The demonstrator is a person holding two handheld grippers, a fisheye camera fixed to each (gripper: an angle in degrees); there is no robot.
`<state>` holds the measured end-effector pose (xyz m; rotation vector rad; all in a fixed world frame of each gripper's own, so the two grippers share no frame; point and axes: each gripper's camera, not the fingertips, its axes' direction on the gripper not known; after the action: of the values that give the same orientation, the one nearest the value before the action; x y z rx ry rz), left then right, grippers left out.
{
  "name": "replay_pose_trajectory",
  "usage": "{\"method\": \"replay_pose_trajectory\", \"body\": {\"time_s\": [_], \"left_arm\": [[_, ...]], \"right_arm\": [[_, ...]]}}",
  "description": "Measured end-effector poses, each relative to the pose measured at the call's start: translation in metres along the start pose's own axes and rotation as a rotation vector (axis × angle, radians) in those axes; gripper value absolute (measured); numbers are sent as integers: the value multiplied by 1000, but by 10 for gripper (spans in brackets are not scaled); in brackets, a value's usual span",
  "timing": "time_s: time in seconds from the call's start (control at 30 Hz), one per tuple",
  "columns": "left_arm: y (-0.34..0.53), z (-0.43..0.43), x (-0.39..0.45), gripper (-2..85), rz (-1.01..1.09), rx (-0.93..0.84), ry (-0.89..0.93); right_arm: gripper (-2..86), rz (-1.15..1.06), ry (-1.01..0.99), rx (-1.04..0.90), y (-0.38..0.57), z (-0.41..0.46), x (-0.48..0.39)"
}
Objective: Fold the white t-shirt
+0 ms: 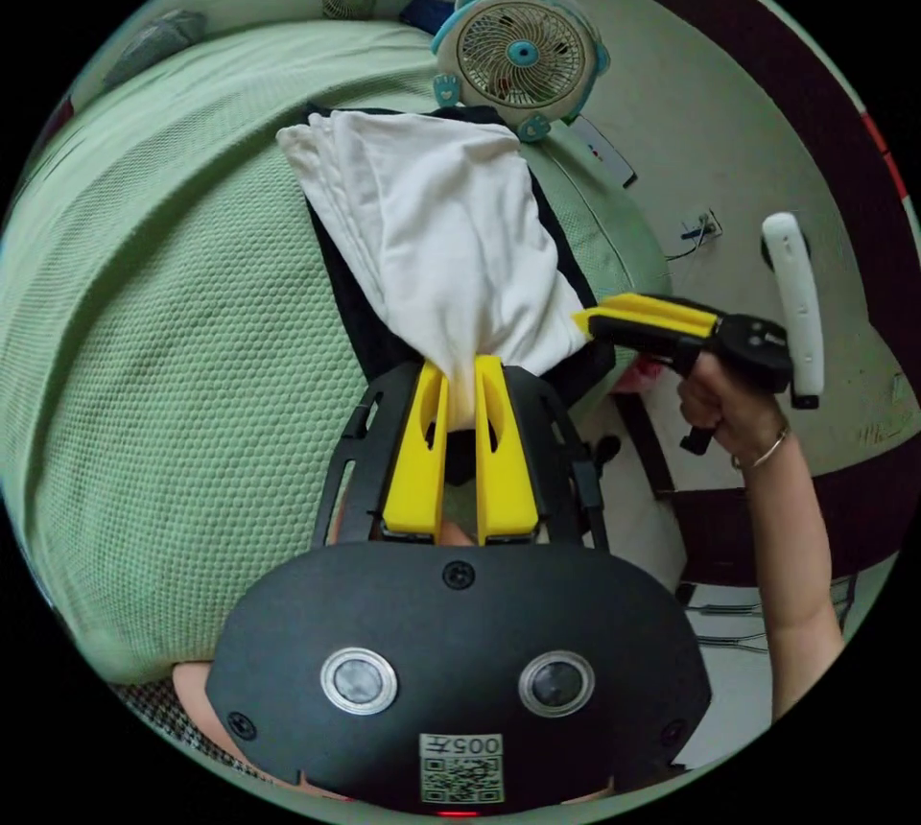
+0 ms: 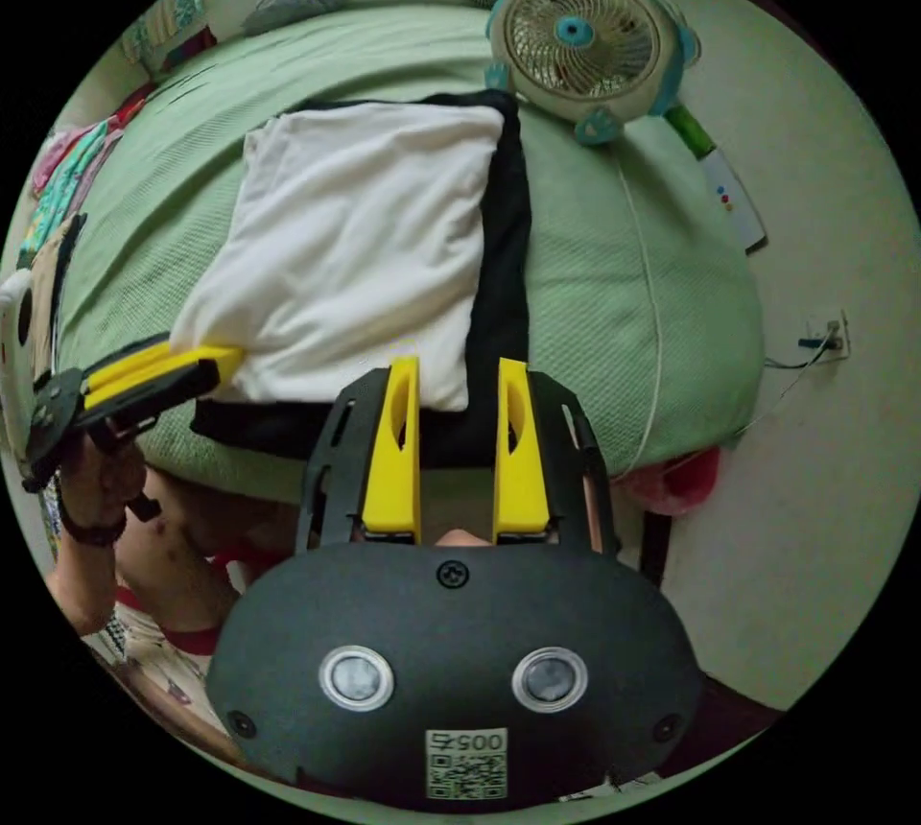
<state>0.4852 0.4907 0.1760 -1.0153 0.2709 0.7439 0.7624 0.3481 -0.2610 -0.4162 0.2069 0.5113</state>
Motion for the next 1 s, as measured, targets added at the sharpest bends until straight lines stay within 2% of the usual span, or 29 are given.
{"method": "replay_pose_trajectory", "body": {"time_s": [0.13, 0.2, 0.37, 0.57, 0.67, 0.8, 1.0], "left_arm": [[-2, -4, 1, 57, -7, -16, -14], [-4, -8, 1, 57, -15, -28, -12], [3, -18, 4, 59, 4, -51, 85], [31, -34, -11, 57, 68, -119, 70], [50, -69, -29, 34, 97, -66, 42], [82, -118, -65, 1, 71, 17, -21], [158, -191, -130, -6, -49, 130, -144]], "right_arm": [[40, -5, -83, 9, -4, 9, -6], [-1, -90, 52, -17, -6, -1, -23], [-9, -150, 251, 19, 9, -25, -36], [4, -22, 244, 9, 21, 38, -41], [16, 51, 270, 19, 26, 28, -52], [22, 91, 265, 168, 46, -10, -80], [26, 14, 186, 305, 46, -32, -157]]}}
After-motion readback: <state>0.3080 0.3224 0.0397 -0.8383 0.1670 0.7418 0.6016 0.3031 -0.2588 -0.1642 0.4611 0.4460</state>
